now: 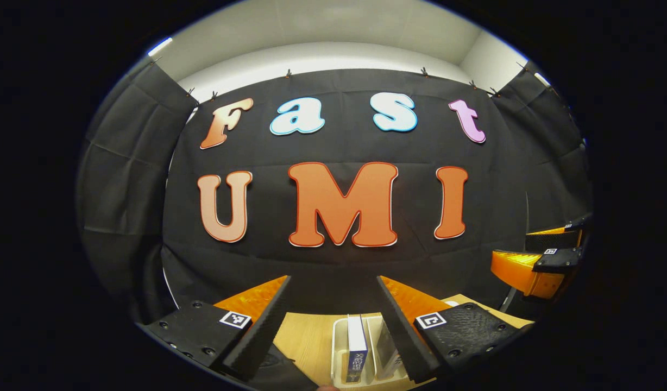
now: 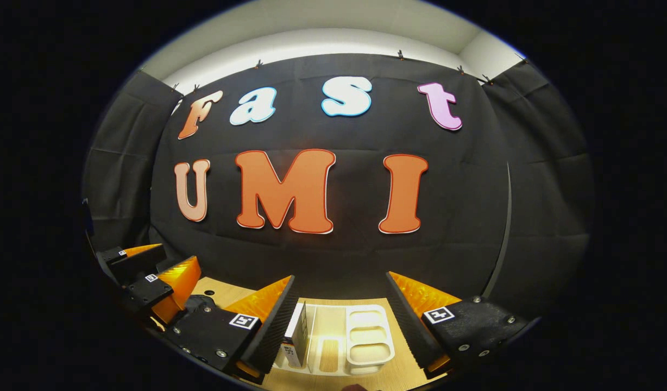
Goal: Open the schoolbag, grab two books from the bookshelf and put them into the schoolbag.
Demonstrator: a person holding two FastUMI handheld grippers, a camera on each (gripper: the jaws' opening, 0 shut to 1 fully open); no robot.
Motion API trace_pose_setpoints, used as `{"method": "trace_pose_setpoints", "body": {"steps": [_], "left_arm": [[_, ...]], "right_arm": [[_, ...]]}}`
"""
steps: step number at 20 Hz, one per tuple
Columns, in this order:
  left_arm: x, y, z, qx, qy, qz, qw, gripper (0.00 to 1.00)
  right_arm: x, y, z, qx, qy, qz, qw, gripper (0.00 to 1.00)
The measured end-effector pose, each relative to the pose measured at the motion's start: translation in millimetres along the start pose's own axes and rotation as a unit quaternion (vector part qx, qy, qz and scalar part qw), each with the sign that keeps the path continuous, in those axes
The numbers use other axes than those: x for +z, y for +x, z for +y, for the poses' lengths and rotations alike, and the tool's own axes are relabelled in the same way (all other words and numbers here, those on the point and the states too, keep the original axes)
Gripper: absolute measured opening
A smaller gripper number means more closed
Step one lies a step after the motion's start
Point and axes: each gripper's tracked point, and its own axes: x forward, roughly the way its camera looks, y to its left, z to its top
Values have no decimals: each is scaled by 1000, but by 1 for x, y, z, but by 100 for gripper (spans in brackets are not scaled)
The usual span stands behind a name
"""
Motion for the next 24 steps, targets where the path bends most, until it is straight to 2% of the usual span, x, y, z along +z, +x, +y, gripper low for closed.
{"method": "trace_pose_setpoints", "body": {"steps": [6, 12, 17, 24], "left_arm": [[4, 4, 21, 24, 10, -12, 1000, 93], [8, 7, 61, 68, 30, -22, 997, 94], [-1, 2, 79, 85, 31, -11, 996, 94], [-22, 0, 90, 84, 55, 20, 995, 94]], "right_arm": [[-2, 0, 0, 0, -4, 4, 1000, 94], [-4, 1, -7, -2, -3, 5, 1000, 94], [-9, 5, -5, 2, -1, 8, 1000, 94], [-18, 9, 4, 19, 1, 18, 1000, 94]]}}
